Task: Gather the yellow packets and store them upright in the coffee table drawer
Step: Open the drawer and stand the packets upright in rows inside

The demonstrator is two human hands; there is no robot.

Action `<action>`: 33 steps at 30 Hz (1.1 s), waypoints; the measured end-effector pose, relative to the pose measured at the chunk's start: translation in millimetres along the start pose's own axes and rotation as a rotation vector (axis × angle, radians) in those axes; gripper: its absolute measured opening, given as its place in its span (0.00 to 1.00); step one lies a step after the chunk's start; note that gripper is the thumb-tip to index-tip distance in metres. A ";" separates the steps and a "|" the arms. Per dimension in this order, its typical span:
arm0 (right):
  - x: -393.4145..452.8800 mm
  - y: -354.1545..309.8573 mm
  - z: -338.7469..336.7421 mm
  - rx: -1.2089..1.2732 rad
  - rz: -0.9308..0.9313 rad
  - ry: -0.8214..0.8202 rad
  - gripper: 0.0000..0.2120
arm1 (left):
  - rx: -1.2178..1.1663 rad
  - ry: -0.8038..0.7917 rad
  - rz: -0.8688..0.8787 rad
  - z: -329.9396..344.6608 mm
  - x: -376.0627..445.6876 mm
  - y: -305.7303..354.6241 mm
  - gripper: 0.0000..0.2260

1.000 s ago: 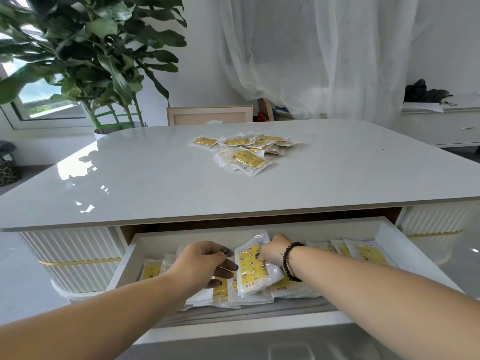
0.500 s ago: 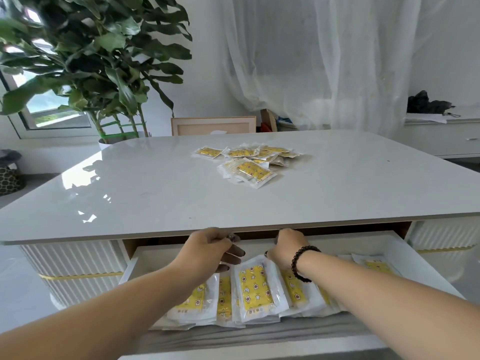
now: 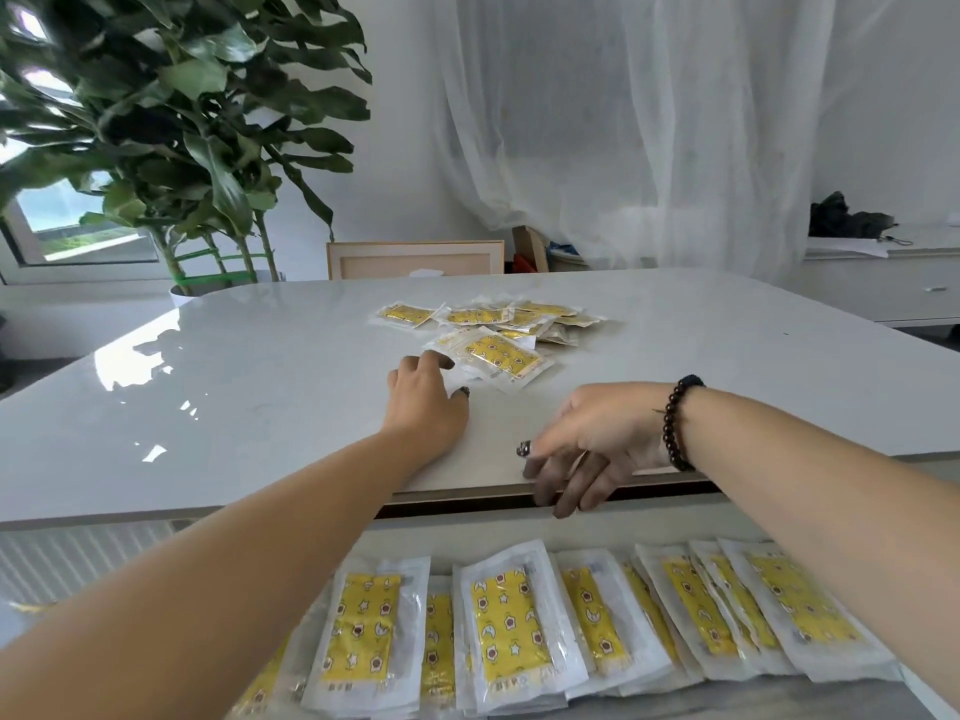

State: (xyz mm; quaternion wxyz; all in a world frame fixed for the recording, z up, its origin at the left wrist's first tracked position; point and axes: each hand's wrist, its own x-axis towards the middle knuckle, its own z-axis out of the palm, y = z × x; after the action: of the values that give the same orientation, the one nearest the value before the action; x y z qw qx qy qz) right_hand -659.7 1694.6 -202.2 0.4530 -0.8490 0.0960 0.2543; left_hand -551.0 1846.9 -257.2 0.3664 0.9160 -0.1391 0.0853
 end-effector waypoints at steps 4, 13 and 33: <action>45.0 -7.6 -11.2 0.256 -0.101 0.457 0.06 | 0.157 -0.019 0.022 9.4 24.8 -1.6 0.25; 134.9 -9.7 -27.2 -0.322 -0.055 0.873 0.38 | 0.314 -0.102 0.049 18.8 42.6 -7.5 0.25; 103.6 14.6 -34.1 0.383 -0.304 1.050 0.13 | 0.295 0.074 -0.170 6.0 23.0 -1.0 0.38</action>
State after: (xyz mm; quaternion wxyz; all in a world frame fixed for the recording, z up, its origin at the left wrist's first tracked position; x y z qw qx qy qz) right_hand -565.4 1665.4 -250.7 0.5216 -0.7686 0.2291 -0.2911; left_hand -528.6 1838.9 -256.2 0.2386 0.9646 -0.0337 0.1070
